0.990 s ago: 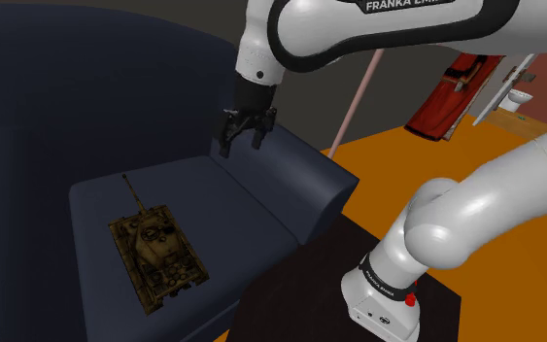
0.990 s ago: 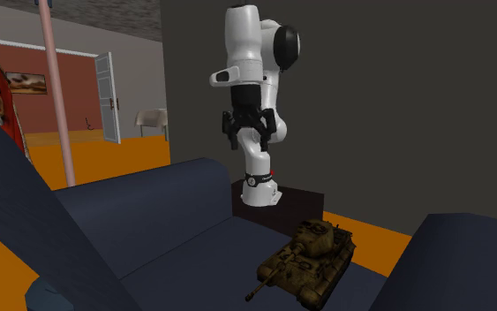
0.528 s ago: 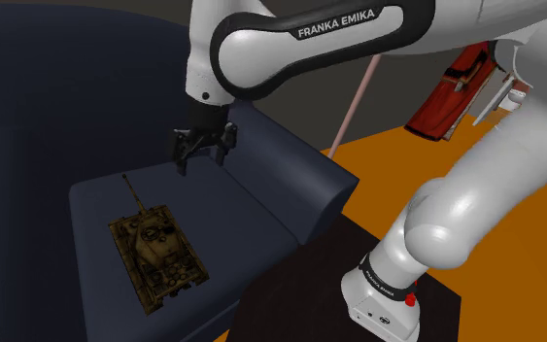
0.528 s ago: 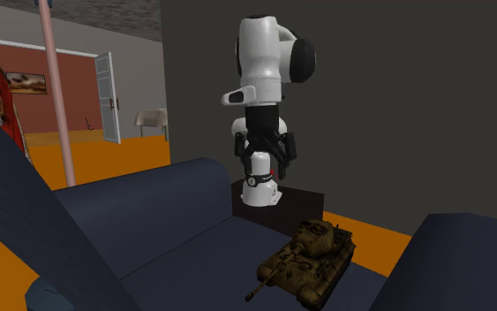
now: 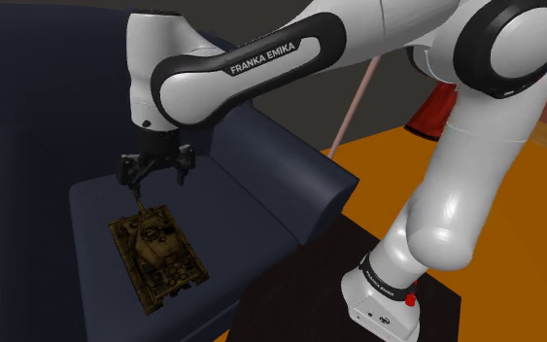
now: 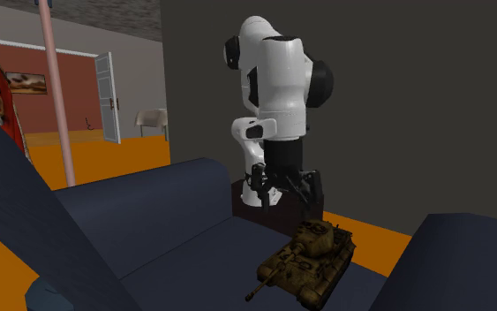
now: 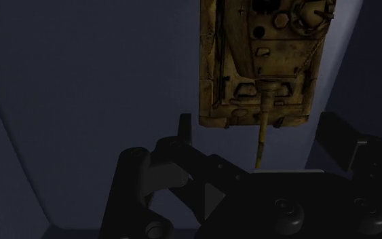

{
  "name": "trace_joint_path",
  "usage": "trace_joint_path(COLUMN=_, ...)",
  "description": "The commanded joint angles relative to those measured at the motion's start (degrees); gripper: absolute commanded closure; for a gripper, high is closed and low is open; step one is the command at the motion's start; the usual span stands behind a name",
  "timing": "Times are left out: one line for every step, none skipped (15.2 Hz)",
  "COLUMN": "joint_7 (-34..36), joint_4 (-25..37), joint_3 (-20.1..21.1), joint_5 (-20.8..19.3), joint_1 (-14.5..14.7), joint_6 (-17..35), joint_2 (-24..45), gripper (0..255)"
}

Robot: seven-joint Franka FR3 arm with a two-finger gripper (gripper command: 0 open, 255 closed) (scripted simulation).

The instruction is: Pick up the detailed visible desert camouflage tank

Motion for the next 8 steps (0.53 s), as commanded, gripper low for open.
trace_joint_path(joint_7=2.71, joint_4=3.97, joint_3=-0.38, joint_5=-2.45, joint_1=1.50, joint_6=0.06, joint_2=4.78, gripper=0)
trace_joint_path(joint_7=3.97, joint_4=6.13, joint_3=-0.69, joint_5=-3.58, joint_1=2.45, joint_6=-0.02, joint_2=7.21, gripper=0)
trace_joint_path(joint_7=4.58, joint_4=7.28, joint_3=-0.91, joint_5=-4.11, joint_1=3.00, joint_6=-0.09, joint_2=8.45, gripper=0)
trace_joint_path(joint_7=4.68, joint_4=7.02, joint_3=-1.06, joint_5=-4.31, joint_1=3.12, joint_6=0.54, joint_2=8.84, gripper=0)
trace_joint_path(joint_7=4.79, joint_4=6.76, joint_3=-1.18, joint_5=-4.53, joint_1=3.21, joint_6=1.17, joint_2=9.25, gripper=0)
trace_joint_path(joint_7=4.91, joint_4=6.52, joint_3=-1.30, joint_5=-4.75, joint_1=3.30, joint_6=1.79, joint_2=9.67, gripper=0)
trace_joint_path(joint_7=5.04, joint_4=6.30, joint_3=-1.42, joint_5=-4.99, joint_1=3.39, joint_6=2.41, joint_2=10.10, gripper=0)
trace_joint_path(joint_7=5.16, joint_4=6.08, joint_3=-1.55, joint_5=-5.22, joint_1=3.49, joint_6=3.02, joint_2=10.53, gripper=0)
